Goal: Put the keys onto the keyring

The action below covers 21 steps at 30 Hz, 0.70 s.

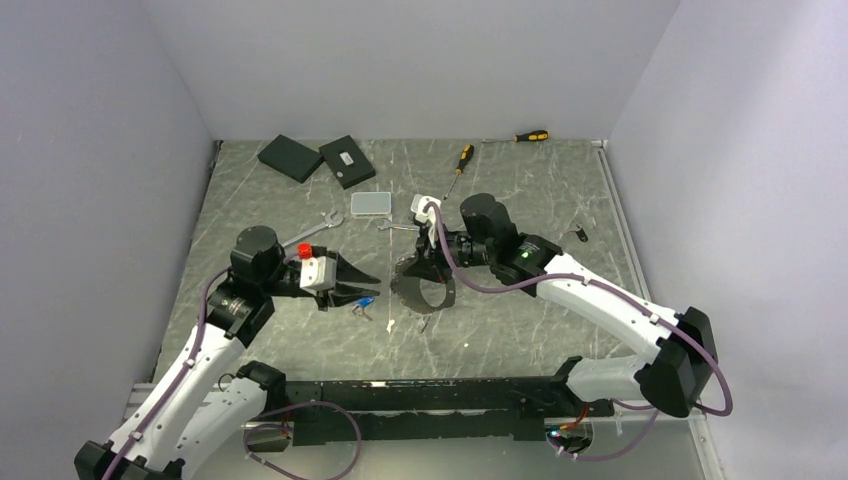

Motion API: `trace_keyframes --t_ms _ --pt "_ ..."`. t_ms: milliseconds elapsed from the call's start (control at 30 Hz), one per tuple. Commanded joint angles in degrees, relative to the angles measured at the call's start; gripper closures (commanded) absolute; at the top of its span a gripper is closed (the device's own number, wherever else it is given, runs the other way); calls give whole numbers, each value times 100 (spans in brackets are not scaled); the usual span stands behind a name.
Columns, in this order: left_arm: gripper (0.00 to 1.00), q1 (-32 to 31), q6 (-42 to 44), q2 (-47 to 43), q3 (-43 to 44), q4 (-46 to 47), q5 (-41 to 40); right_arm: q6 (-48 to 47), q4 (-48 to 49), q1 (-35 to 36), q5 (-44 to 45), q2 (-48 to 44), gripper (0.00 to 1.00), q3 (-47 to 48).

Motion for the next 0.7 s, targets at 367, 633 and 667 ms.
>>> trace_keyframes --t_ms 367,633,667 --pt "42 -35 -630 68 -351 1107 -1202 383 619 -38 -514 -321 100 413" --pt "45 -48 -1085 305 -448 1654 -1326 437 686 -37 -612 -407 100 354" --pt "45 -56 -1108 331 -443 1688 -1325 445 703 -31 -609 -421 100 344"
